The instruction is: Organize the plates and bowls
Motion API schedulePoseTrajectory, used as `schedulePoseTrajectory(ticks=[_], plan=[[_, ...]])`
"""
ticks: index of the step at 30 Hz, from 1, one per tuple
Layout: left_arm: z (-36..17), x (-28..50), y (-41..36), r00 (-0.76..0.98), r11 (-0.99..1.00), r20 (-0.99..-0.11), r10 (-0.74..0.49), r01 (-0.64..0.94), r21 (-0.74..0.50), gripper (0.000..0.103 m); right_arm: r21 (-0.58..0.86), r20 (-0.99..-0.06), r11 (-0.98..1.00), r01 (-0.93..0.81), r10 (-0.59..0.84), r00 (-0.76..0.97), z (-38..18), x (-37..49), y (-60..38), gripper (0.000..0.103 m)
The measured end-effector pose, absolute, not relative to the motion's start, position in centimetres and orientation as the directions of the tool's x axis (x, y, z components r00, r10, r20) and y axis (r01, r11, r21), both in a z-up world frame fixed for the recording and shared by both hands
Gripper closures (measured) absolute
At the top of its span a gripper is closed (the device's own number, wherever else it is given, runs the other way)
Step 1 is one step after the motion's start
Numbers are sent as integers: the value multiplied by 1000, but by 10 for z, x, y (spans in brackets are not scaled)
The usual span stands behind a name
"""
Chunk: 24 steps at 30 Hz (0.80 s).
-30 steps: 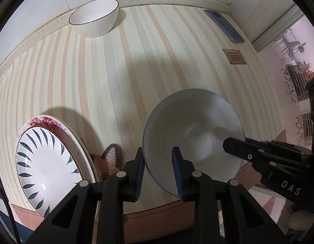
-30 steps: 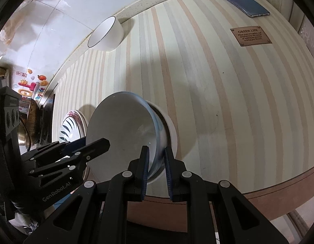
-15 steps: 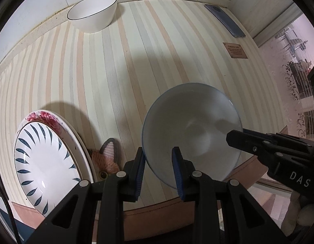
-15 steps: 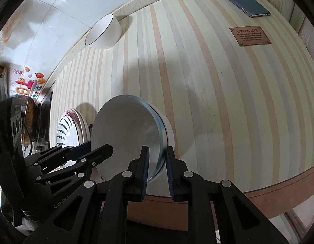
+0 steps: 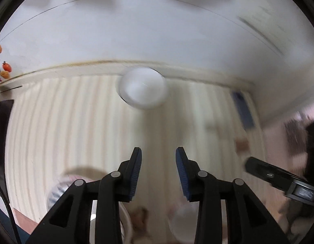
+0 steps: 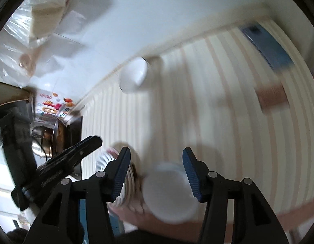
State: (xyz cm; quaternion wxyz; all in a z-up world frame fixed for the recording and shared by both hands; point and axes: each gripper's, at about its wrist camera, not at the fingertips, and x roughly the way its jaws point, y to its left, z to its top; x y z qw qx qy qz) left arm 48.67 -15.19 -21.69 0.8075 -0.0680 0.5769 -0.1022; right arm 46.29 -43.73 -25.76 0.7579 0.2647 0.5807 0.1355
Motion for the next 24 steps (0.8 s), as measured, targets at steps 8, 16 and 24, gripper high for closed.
schedulePoseTrajectory(ticks=[8, 16, 24], plan=[[-294, 593, -122, 230, 978, -953, -197, -21, -208, 71, 523, -830, 847, 91, 482, 281, -312, 605, -392, 47], [-346, 626, -126, 157, 961, -950, -269, -23, -276, 78, 533, -841, 836, 129, 508, 186, -384, 670, -364, 59], [-344, 619, -128, 189, 970, -953, -235, -22, -244, 81, 474, -871, 878, 66, 457, 181, -391, 670, -350, 86]])
